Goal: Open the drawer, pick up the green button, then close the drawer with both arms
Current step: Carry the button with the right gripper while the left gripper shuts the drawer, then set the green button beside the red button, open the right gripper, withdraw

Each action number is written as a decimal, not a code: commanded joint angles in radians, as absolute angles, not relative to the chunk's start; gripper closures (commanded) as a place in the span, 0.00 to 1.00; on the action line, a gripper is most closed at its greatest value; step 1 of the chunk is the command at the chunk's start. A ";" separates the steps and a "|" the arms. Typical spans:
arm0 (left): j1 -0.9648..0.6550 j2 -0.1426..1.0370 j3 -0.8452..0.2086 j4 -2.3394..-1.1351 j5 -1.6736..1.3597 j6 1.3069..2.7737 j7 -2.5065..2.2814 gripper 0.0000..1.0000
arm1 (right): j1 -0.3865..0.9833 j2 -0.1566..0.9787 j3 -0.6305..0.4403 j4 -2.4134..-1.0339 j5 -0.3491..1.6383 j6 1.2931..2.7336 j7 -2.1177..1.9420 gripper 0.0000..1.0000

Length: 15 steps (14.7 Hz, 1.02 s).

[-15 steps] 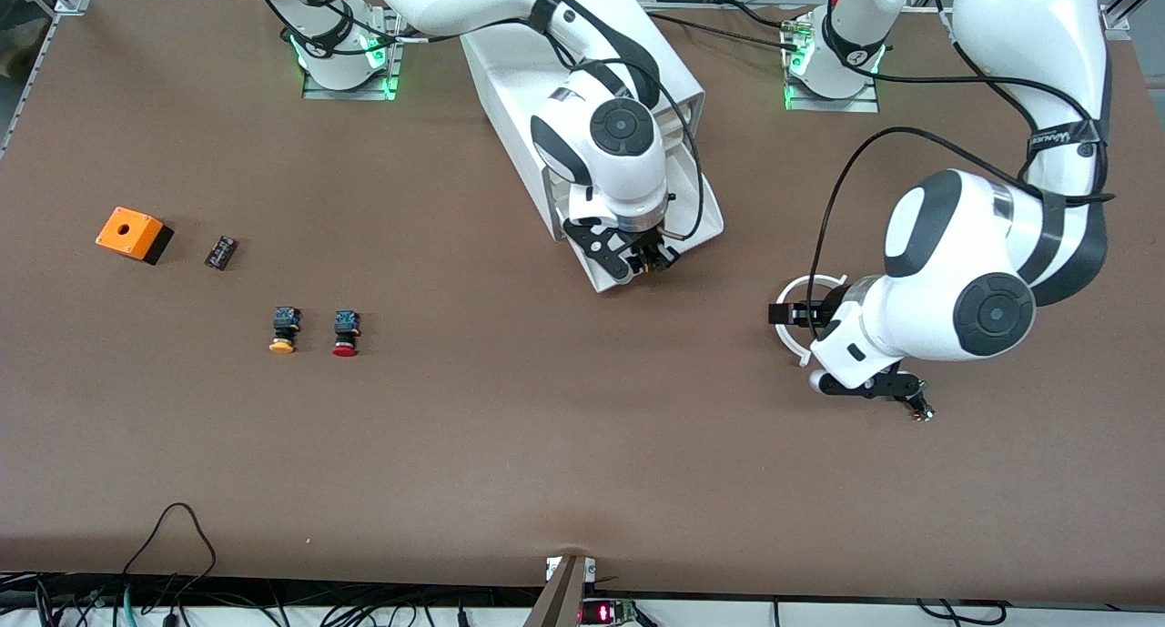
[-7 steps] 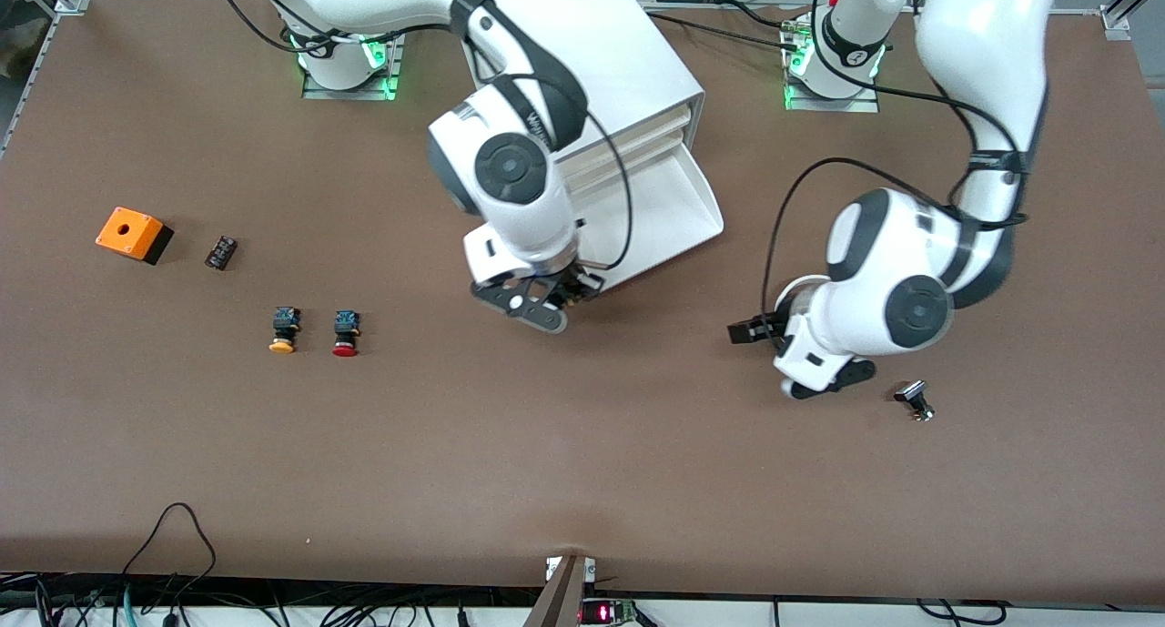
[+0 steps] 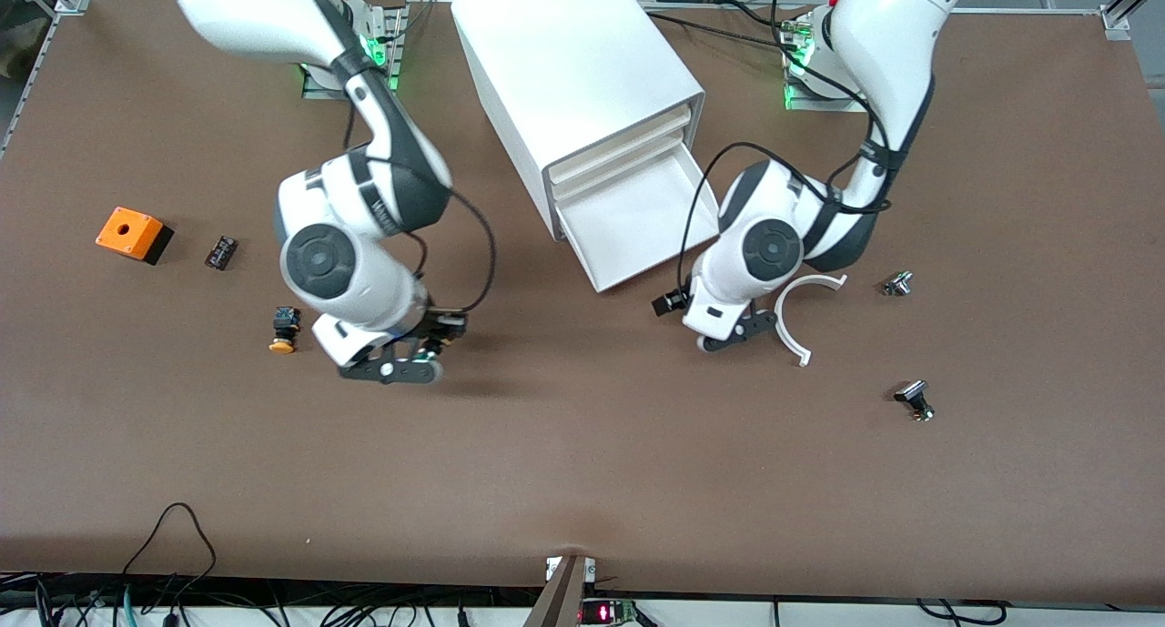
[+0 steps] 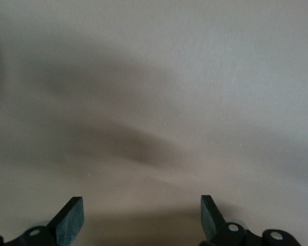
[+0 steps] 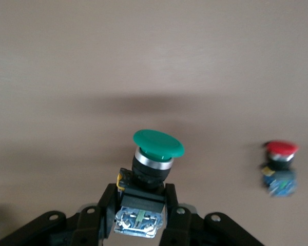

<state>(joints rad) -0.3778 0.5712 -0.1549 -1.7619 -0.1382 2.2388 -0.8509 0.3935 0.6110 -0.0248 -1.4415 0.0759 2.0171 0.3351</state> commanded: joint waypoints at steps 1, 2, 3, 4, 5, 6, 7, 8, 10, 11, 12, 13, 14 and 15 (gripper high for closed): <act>-0.409 0.528 -0.144 -1.827 -0.114 2.252 -0.885 0.00 | 0.339 0.532 -0.012 -1.688 0.091 2.204 0.174 1.00; -0.428 0.525 -0.146 -1.838 -0.115 2.247 -0.903 0.00 | 0.328 0.532 -0.012 -1.730 0.091 2.256 0.138 1.00; -0.446 0.522 -0.146 -1.847 -0.114 2.246 -0.920 0.00 | 0.325 0.535 -0.014 -1.768 0.091 2.299 0.112 1.00; -0.451 0.520 -0.149 -1.859 -0.114 2.244 -0.926 0.00 | 0.325 0.540 -0.015 -1.804 0.091 2.340 0.103 1.00; -0.449 0.520 -0.158 -1.864 -0.115 2.243 -0.928 0.00 | 0.325 0.548 -0.015 -1.825 0.091 2.371 0.103 1.00; -0.449 0.520 -0.179 -1.873 -0.118 2.243 -0.933 0.00 | 0.325 0.564 -0.015 -1.830 0.091 2.381 0.104 1.00; -0.449 0.519 -0.196 -1.876 -0.123 2.243 -0.949 0.00 | 0.324 0.577 -0.015 -1.829 0.092 2.381 0.106 1.00; -0.449 0.512 -0.213 -1.881 -0.123 2.243 -0.975 0.00 | 0.321 0.584 -0.015 -1.829 0.091 2.379 0.104 0.92; -0.449 0.506 -0.245 -1.882 -0.123 2.241 -1.023 0.00 | 0.319 0.589 -0.015 -1.825 0.091 2.376 0.107 0.69; -0.449 0.506 -0.256 -1.882 -0.123 2.241 -1.037 0.00 | 0.319 0.589 -0.015 -1.824 0.091 2.376 0.109 0.60; -0.452 0.508 -0.261 -1.882 -0.123 2.241 -1.045 0.00 | 0.319 0.589 -0.017 -1.821 0.091 2.375 0.101 0.40; -0.454 0.508 -0.276 -1.893 -0.123 2.241 -1.048 0.00 | 0.319 0.588 -0.017 -1.819 0.078 2.376 0.082 0.21; -0.454 0.506 -0.291 -1.896 -0.123 2.241 -1.049 0.00 | 0.319 0.586 -0.017 -1.818 0.077 2.376 0.008 0.12; -0.454 0.506 -0.305 -1.899 -0.126 2.240 -1.057 0.00 | 0.319 0.584 -0.017 -1.816 0.086 2.379 -0.056 0.01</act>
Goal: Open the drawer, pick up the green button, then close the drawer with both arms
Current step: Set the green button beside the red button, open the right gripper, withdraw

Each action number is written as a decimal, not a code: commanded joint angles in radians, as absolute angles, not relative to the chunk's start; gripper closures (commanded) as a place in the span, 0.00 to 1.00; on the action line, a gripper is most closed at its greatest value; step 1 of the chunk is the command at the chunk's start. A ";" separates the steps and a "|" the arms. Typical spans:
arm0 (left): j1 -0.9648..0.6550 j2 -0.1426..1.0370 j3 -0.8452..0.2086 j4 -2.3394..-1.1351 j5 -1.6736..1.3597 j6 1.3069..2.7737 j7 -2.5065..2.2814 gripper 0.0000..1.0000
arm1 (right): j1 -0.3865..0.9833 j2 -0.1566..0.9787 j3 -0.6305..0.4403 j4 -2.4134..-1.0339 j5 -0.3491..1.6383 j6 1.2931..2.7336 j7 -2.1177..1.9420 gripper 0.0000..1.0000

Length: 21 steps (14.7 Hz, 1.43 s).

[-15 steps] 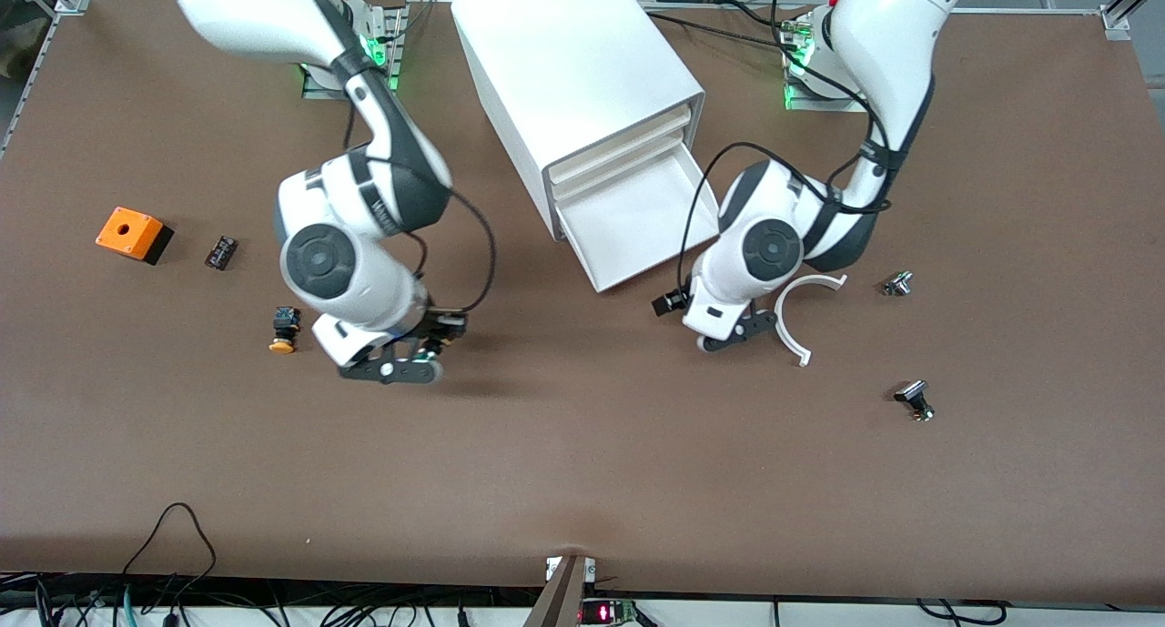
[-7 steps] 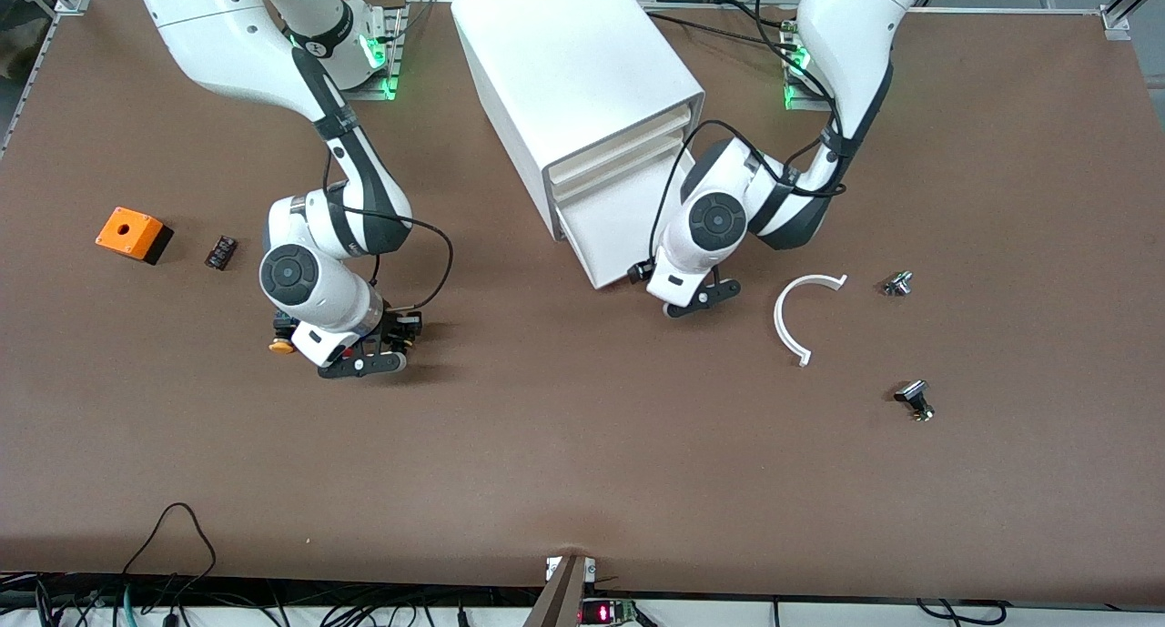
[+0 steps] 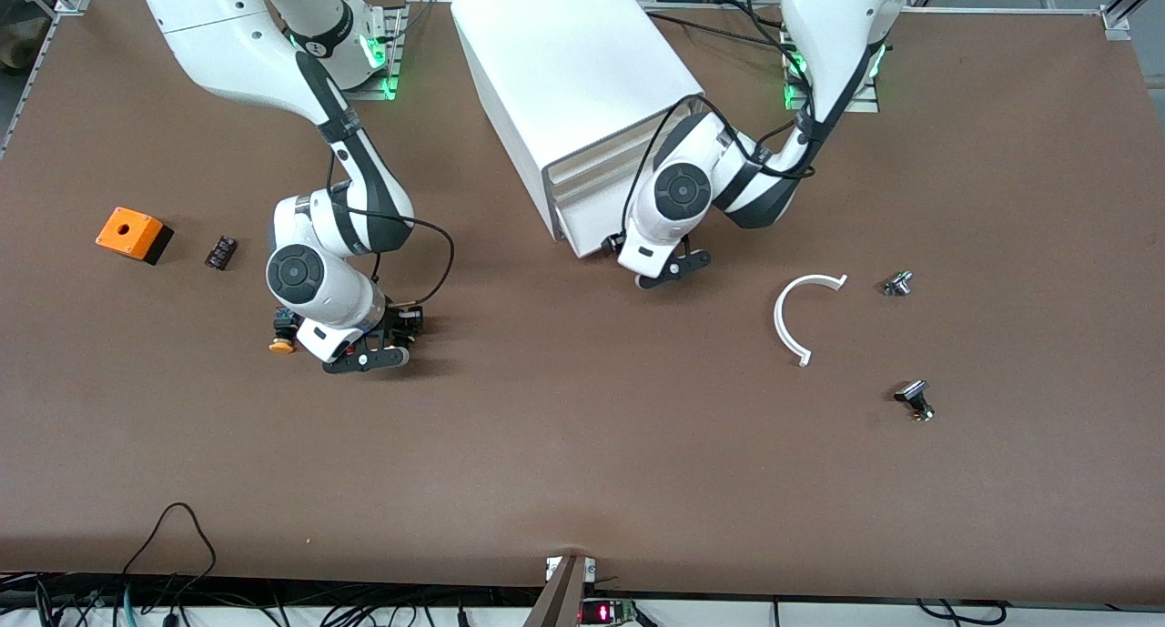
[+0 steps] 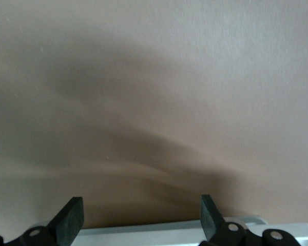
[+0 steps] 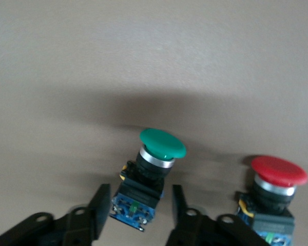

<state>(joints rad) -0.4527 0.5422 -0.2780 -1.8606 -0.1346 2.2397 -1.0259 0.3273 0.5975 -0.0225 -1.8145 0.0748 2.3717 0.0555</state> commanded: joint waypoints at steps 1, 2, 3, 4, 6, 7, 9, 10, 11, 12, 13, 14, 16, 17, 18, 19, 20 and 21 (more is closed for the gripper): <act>-0.454 0.506 -0.320 -1.901 -0.126 2.241 -1.077 0.00 | 0.316 0.584 -0.017 -1.809 0.087 2.378 -0.081 0.01; -0.454 0.508 -0.333 -1.902 -0.126 2.240 -1.097 0.00 | 0.305 0.580 -0.017 -1.801 0.086 2.372 -0.090 0.01; -0.454 0.506 -0.339 -1.902 -0.126 2.241 -1.107 0.00 | 0.299 0.571 -0.018 -1.786 0.086 2.362 -0.094 0.01; -0.456 0.508 -0.356 -1.905 -0.127 2.240 -1.114 0.00 | 0.288 0.549 -0.020 -1.783 0.086 2.335 -0.095 0.01; -0.457 0.509 -0.365 -1.905 -0.127 2.241 -1.130 0.00 | 0.278 0.502 -0.072 -1.783 0.084 2.274 -0.139 0.01; -0.459 0.508 -0.365 -1.905 -0.127 2.241 -1.134 0.00 | 0.278 0.473 -0.096 -1.782 0.087 2.243 -0.159 0.01; -0.482 0.509 -0.370 -1.905 -0.127 2.241 -1.143 0.00 | 0.278 0.410 -0.120 -1.789 0.090 2.203 -0.135 0.01; -0.486 0.509 -0.370 -1.905 -0.127 2.240 -1.147 0.00 | 0.278 0.381 -0.138 -1.787 0.089 2.195 -0.121 0.01; -0.486 0.509 -0.370 -1.905 -0.127 2.240 -1.147 0.00 | 0.279 0.352 -0.147 -1.783 0.087 2.171 -0.117 0.01; -0.486 0.509 -0.370 -1.905 -0.129 2.240 -1.147 0.00 | 0.278 0.318 -0.149 -1.782 0.086 2.116 -0.074 0.01; -0.489 0.509 -0.371 -1.905 -0.127 2.240 -1.149 0.00 | 0.279 0.296 -0.153 -1.781 0.083 2.080 -0.019 0.01; -0.492 0.508 -0.371 -1.905 -0.127 2.240 -1.149 0.00 | 0.279 0.264 -0.155 -1.781 0.075 2.053 0.018 0.01; -0.499 0.508 -0.373 -1.905 -0.127 2.240 -1.149 0.00 | 0.279 0.203 -0.156 -1.782 0.074 1.984 0.044 0.01; -0.499 0.508 -0.371 -1.904 -0.127 2.240 -1.149 0.00 | 0.279 0.178 -0.156 -1.779 0.074 1.944 0.090 0.01; -0.497 0.506 -0.371 -1.904 -0.127 2.240 -1.147 0.00 | 0.281 0.152 -0.155 -1.773 0.072 1.906 0.130 0.01; -0.492 0.503 -0.370 -1.898 -0.127 2.229 -1.143 0.00 | 0.285 0.128 -0.153 -1.766 0.069 1.866 0.164 0.01; -0.485 0.494 -0.365 -1.885 -0.117 2.189 -1.135 0.00 | 0.285 0.106 -0.153 -1.758 0.069 1.821 0.176 0.01; -0.474 0.485 -0.354 -1.866 -0.114 2.145 -1.126 0.00 | 0.284 0.086 -0.153 -1.746 0.069 1.798 0.176 0.01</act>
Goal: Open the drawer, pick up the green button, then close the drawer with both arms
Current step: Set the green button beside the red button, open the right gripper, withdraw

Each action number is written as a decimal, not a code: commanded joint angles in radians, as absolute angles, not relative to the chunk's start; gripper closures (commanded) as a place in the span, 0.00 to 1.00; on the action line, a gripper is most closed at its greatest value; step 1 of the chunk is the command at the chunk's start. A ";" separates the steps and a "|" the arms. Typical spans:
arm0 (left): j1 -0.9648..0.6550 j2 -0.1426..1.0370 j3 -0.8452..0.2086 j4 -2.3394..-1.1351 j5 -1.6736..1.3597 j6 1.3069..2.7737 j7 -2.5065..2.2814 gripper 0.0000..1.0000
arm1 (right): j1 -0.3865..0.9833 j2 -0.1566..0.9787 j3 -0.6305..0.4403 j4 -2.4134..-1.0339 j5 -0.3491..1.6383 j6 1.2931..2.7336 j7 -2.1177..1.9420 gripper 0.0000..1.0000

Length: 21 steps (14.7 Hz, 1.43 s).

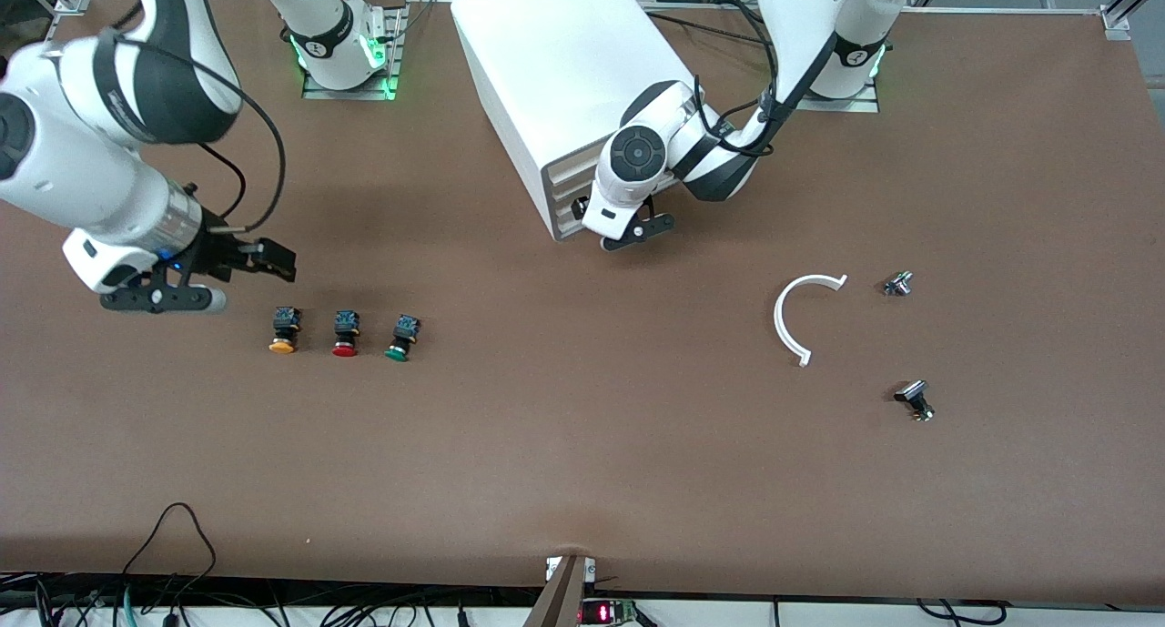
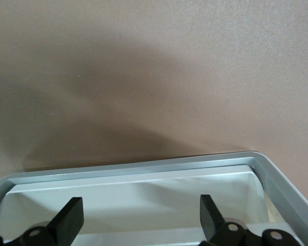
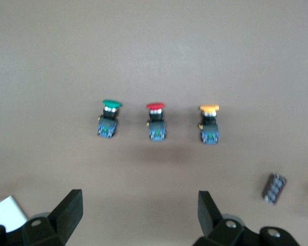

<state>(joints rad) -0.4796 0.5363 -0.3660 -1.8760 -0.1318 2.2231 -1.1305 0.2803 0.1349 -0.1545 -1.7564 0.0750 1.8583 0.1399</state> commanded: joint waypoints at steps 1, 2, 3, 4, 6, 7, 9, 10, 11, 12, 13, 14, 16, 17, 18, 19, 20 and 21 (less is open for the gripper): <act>-0.439 0.483 -0.354 -1.838 -0.101 2.107 -1.124 0.00 | 0.282 0.059 -0.156 -1.744 0.068 1.792 0.166 0.01; -0.396 0.482 -0.359 -1.804 -0.047 2.067 -1.112 0.00 | 0.278 0.036 -0.156 -1.743 0.069 1.784 0.169 0.01; -0.367 0.480 -0.360 -1.766 0.012 2.013 -1.074 0.00 | 0.259 0.023 -0.147 -1.738 0.069 1.764 0.167 0.01; -0.350 0.480 -0.359 -1.720 0.040 1.961 -1.039 0.00 | 0.233 0.008 -0.126 -1.733 0.052 1.737 0.155 0.01; -0.304 0.480 -0.356 -1.620 0.063 1.838 -0.971 0.00 | 0.166 -0.005 -0.027 -1.709 -0.043 1.672 0.138 0.01; -0.275 0.480 -0.357 -1.565 0.064 1.782 -0.941 0.00 | 0.113 -0.011 0.032 -1.697 -0.046 1.655 0.144 0.01; -0.223 0.480 -0.357 -1.456 0.068 1.663 -0.841 0.00 | 0.022 -0.037 0.109 -1.697 -0.044 1.651 0.150 0.01; -0.198 0.480 -0.356 -1.412 0.069 1.620 -0.801 0.00 | -0.018 -0.043 0.145 -1.695 -0.044 1.635 0.140 0.01; -0.152 0.479 -0.357 -1.381 0.069 1.590 -0.752 0.00 | -0.037 -0.055 0.158 -1.695 -0.040 1.628 0.138 0.01; -0.109 0.477 -0.362 -1.346 0.069 1.569 -0.691 0.00 | -0.035 -0.063 0.156 -1.695 -0.038 1.625 0.141 0.01; -0.072 0.476 -0.362 -1.315 0.068 1.548 -0.613 0.00 | -0.034 -0.072 0.156 -1.695 -0.038 1.624 0.152 0.01; -0.045 0.476 -0.370 -1.295 0.066 1.505 -0.527 0.00 | -0.034 -0.074 0.153 -1.697 -0.032 1.626 0.153 0.01; -0.028 0.434 -0.357 -1.266 0.069 1.445 -0.418 0.00 | -0.034 -0.072 0.137 -1.701 -0.020 1.643 0.155 0.01; -0.006 0.401 -0.359 -1.264 0.069 1.431 -0.384 0.00 | -0.028 -0.072 0.132 -1.701 -0.020 1.650 0.155 0.01; 0.017 0.384 -0.359 -1.262 0.071 1.427 -0.353 0.00 | -0.026 -0.072 0.130 -1.701 -0.017 1.657 0.170 0.01; 0.044 0.373 -0.360 -1.258 0.068 1.424 -0.312 0.00 | -0.023 -0.072 0.109 -1.701 0.018 1.658 0.222 0.01; 0.075 0.358 -0.367 -1.258 0.057 1.407 -0.264 0.00 | -0.017 -0.074 0.091 -1.701 0.059 1.660 0.235 0.01; 0.077 0.318 -0.356 -1.275 0.055 1.405 -0.197 0.00 | -0.014 -0.075 0.084 -1.701 0.064 1.663 0.235 0.01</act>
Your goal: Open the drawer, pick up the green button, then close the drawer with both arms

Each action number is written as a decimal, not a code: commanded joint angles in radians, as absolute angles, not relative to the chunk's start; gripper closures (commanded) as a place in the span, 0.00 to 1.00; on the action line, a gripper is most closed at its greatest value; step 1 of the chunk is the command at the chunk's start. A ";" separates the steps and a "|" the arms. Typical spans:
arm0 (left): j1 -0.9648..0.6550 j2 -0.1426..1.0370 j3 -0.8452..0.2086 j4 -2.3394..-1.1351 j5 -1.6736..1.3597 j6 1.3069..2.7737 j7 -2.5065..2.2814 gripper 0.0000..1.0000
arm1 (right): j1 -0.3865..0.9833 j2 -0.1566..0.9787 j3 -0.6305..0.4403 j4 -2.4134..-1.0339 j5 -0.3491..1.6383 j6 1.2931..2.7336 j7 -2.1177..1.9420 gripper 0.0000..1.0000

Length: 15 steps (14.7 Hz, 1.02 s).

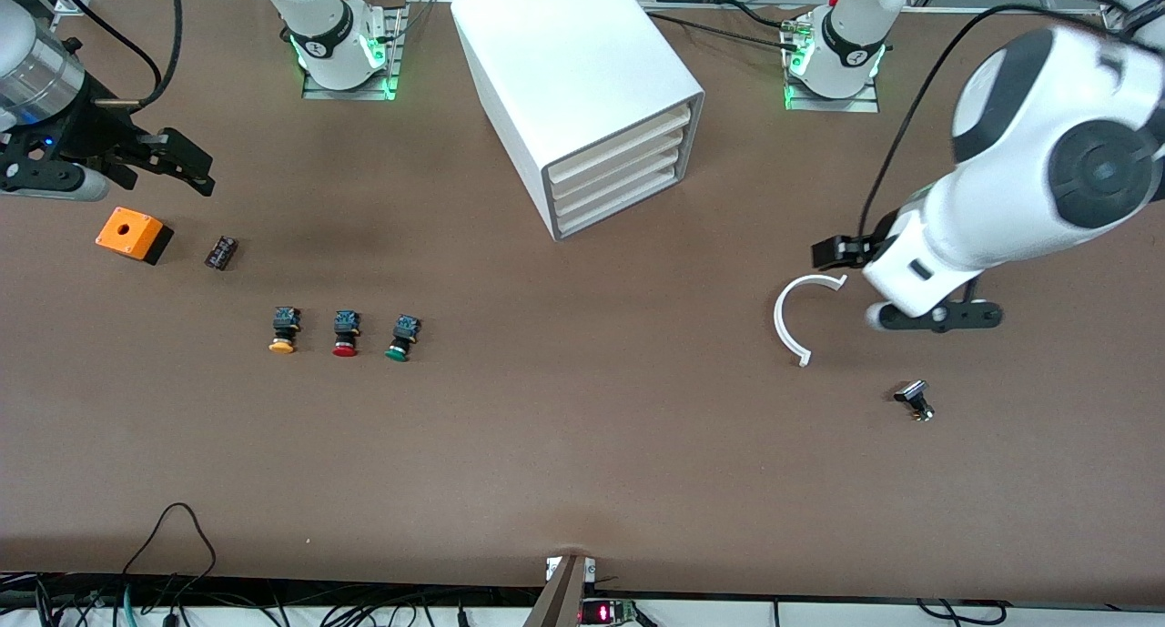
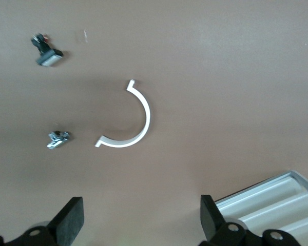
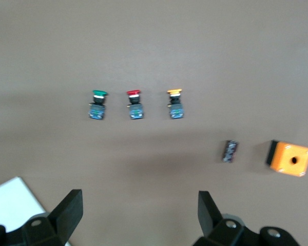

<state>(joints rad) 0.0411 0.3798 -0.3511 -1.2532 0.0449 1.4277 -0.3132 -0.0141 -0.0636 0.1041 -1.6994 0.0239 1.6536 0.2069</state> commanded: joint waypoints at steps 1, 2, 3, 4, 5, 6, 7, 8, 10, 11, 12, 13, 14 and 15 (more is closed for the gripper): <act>0.074 0.293 -0.332 -1.287 0.061 1.407 -0.131 0.00 | -0.008 -0.077 0.081 -1.701 0.064 1.664 0.235 0.01; 0.048 0.252 -0.242 -1.328 0.051 1.411 -0.071 0.00 | 0.001 -0.080 0.069 -1.701 0.063 1.664 0.235 0.01; 0.002 0.194 -0.165 -1.397 0.035 1.446 -0.033 0.00 | 0.005 -0.080 0.063 -1.700 0.057 1.663 0.229 0.01; -0.012 0.136 -0.120 -1.487 0.025 1.506 -0.023 0.00 | 0.003 -0.075 0.063 -1.695 0.057 1.661 0.218 0.01; -0.015 0.059 -0.100 -1.587 0.015 1.591 -0.023 0.00 | 0.002 -0.072 0.061 -1.695 0.064 1.658 0.210 0.01; -0.014 0.002 -0.097 -1.671 0.015 1.673 -0.020 0.00 | -0.002 -0.072 0.060 -1.695 0.071 1.654 0.209 0.01; -0.018 -0.023 -0.080 -1.707 0.014 1.701 -0.017 0.00 | -0.002 -0.071 0.060 -1.694 0.071 1.655 0.207 0.01; -0.050 -0.029 -0.054 -1.710 0.015 1.701 -0.026 0.00 | 0.002 -0.071 0.061 -1.694 0.064 1.663 0.209 0.01; -0.061 -0.018 -0.041 -1.700 0.029 1.686 -0.029 0.00 | 0.003 -0.071 0.066 -1.689 0.055 1.663 0.209 0.01; -0.042 -0.012 -0.041 -1.692 0.023 1.657 -0.035 0.00 | 0.005 -0.071 0.069 -1.689 0.034 1.664 0.207 0.01; -0.040 -0.003 -0.049 -1.684 0.028 1.657 -0.067 0.00 | 0.003 -0.069 0.069 -1.687 0.020 1.664 0.201 0.01; -0.043 0.006 -0.055 -1.663 0.031 1.648 -0.121 0.00 | 0.003 -0.064 0.068 -1.686 0.021 1.664 0.187 0.01; -0.044 0.011 -0.055 -1.652 0.029 1.635 -0.133 0.00 | 0.002 -0.061 0.064 -1.675 0.023 1.664 0.161 0.01; -0.044 0.017 -0.055 -1.646 0.029 1.626 -0.133 0.00 | -0.002 -0.048 0.064 -1.651 0.028 1.663 0.149 0.01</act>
<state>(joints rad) -0.0393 0.0033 -0.0558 -1.6764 0.0327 1.6586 -0.1035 -0.0054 -0.0639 0.0724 -1.6954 0.0333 1.6701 0.1856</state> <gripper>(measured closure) 0.000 0.004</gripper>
